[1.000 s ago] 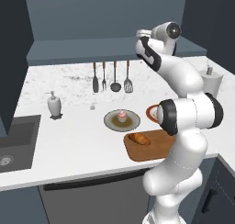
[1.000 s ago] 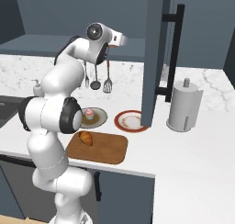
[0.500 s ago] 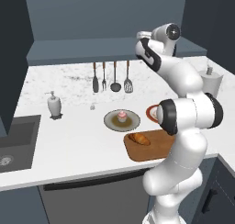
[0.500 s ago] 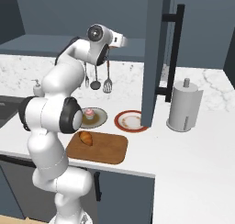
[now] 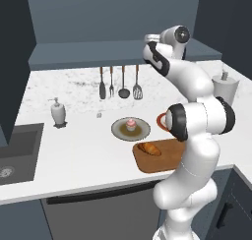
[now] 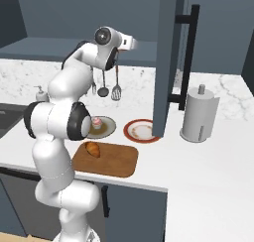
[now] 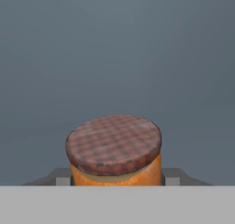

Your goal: From the different types of pastries on the counter, select a croissant and place it on the cutting board. Then retrieve a jar of jam from the cabinet and place it alongside the croissant on the cutting board.

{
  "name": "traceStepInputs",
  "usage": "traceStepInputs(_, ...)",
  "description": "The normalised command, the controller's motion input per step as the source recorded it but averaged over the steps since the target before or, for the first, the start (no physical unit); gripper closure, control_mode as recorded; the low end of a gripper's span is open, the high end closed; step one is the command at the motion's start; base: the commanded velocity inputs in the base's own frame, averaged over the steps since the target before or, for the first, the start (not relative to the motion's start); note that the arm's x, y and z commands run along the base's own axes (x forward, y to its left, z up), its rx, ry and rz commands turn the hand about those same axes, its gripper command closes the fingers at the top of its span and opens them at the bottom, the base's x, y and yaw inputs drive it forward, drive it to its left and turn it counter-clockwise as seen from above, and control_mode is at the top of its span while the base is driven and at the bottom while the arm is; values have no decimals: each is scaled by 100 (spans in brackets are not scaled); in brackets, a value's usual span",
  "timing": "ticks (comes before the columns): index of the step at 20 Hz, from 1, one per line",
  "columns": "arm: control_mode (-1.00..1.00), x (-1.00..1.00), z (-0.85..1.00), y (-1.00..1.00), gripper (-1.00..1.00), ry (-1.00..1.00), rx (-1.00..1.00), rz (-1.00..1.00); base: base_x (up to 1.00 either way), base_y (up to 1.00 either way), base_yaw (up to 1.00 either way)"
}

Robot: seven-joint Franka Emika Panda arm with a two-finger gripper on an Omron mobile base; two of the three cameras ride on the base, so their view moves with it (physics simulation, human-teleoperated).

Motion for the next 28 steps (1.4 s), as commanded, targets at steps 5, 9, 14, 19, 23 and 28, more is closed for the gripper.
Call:
traceStepInputs(5, -100, -33, 4, 0, 100, -3, 0, 0, 0, 0, 0)
traceStepInputs(9, -100, -52, 3, -1, 100, -3, 0, 0, 0, 0, 0)
traceStepInputs(14, -100, -74, -5, 0, 100, 0, 0, 0, 0, 0, 0)
traceStepInputs(19, -100, -86, -3, 0, 100, 0, 0, 0, 0, 0, 0)
traceStepInputs(23, -100, -79, -3, 0, 100, 0, 0, 0, 0, 0, 0)
traceStepInputs(28, -100, -97, -23, 0, 100, 0, 0, 0, 0, 0, 0)
